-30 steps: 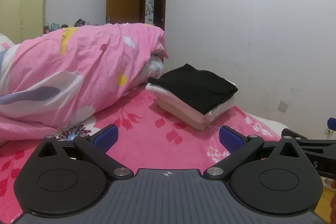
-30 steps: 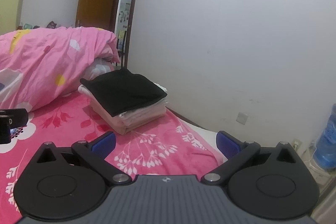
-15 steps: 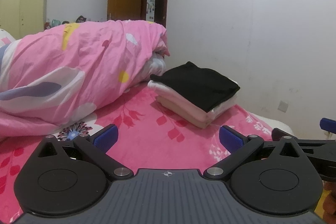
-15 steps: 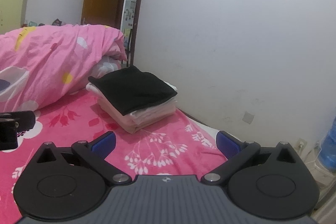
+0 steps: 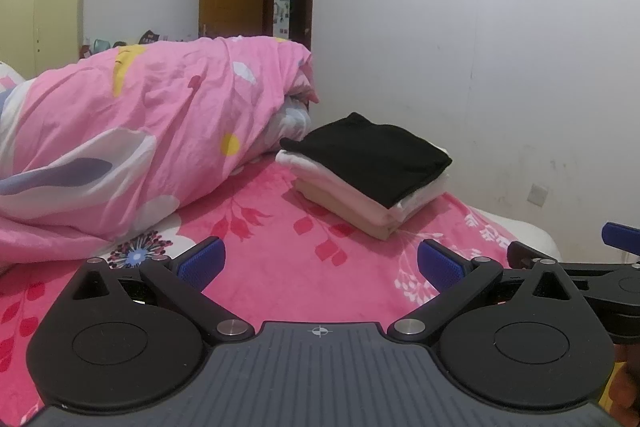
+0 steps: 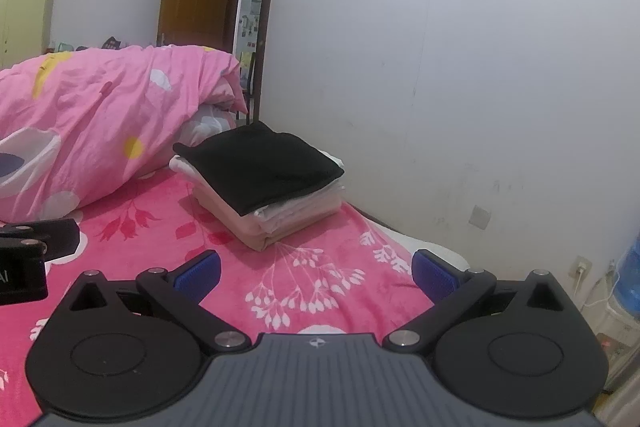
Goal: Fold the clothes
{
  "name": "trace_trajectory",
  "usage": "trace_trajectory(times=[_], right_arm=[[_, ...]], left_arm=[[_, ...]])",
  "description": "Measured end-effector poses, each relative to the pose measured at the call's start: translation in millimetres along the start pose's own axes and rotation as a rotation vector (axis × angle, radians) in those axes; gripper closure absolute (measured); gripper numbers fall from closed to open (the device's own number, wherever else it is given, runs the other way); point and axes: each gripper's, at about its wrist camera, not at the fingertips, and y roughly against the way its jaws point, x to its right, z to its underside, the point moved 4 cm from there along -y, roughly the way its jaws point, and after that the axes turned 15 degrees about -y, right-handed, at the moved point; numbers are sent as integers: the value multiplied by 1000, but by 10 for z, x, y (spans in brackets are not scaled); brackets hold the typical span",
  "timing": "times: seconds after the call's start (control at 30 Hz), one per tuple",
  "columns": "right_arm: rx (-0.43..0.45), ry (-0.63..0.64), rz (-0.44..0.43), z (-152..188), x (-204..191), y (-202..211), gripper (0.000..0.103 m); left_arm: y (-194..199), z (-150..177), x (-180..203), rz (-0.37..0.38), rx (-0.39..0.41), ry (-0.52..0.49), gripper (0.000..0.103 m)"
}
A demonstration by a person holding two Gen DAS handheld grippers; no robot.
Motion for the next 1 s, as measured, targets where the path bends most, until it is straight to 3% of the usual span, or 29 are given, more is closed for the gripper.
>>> trace_trajectory(times=[1.0], right_arm=[[-7,-9,-5,29,-27,-13,0]], left_arm=[[-37,24,-1,-1,-13,-10,0]])
